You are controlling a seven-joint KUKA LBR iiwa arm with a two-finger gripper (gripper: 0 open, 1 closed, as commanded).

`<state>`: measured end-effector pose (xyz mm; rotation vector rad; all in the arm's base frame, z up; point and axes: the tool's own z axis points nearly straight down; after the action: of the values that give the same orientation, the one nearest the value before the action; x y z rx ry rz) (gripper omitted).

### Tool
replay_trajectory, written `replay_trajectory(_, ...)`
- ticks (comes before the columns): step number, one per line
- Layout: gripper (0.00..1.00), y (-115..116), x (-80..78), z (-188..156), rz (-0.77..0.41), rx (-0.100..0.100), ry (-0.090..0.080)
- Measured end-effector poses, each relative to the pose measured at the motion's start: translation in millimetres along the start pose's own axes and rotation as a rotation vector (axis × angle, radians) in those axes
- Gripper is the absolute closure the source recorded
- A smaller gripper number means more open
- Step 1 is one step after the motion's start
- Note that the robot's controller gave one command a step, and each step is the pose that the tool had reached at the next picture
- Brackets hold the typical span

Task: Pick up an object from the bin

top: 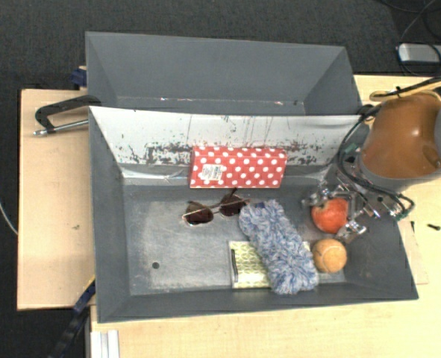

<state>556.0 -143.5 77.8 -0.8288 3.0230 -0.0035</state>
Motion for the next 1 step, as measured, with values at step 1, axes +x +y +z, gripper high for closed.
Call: replay_trajectory(1,0.00,-1.8,-10.2,7.4,-0.166,-0.002,0.000)
